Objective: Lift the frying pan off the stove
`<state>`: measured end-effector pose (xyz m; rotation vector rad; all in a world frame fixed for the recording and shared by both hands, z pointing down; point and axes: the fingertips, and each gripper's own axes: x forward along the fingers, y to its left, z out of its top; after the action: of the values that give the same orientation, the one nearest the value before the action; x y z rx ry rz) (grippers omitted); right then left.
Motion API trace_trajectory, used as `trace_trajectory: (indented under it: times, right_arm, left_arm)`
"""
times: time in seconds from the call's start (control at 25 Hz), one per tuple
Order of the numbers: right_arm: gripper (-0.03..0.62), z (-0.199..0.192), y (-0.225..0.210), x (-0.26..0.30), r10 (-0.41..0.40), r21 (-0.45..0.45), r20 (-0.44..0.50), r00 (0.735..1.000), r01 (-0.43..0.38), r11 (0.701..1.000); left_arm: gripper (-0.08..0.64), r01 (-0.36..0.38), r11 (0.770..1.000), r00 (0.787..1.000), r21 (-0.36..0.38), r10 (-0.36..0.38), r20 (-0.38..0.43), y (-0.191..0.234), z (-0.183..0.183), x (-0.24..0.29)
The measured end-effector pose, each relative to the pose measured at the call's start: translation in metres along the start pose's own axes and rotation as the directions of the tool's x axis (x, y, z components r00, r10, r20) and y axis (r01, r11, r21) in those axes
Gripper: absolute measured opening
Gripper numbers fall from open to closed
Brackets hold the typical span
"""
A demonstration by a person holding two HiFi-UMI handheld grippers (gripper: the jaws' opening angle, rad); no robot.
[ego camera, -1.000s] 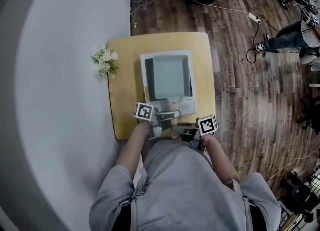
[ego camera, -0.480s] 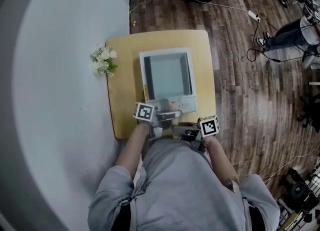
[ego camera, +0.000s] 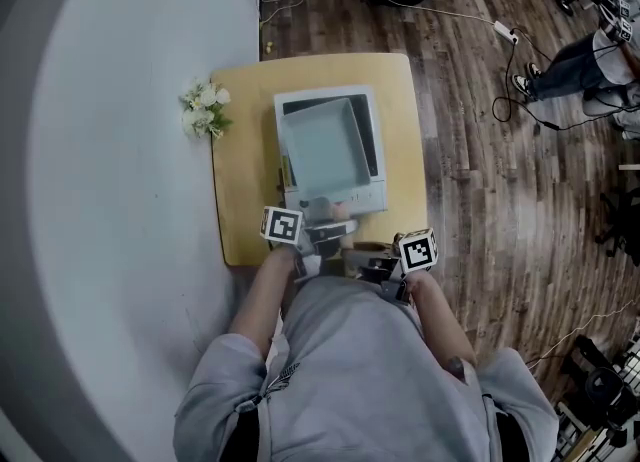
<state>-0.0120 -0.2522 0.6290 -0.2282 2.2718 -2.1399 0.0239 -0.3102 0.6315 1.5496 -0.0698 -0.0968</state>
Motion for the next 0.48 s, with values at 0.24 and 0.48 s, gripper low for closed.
trace_trajectory:
  times: [0.24, 0.48]
  right_arm:
    - [0.103, -0.029, 0.010, -0.014, 0.031, -0.025, -0.031, 0.999, -0.032, 0.999]
    - [0.104, -0.076, 0.015, -0.032, 0.048, -0.043, -0.067, 0.997, -0.051, 0.998]
  left_arm:
    - [0.103, -0.018, 0.999, 0.999, 0.027, 0.018, 0.027, -0.012, -0.032, 0.007]
    - [0.103, -0.039, 0.997, 0.997, 0.070, 0.034, 0.067, -0.015, -0.078, 0.011]
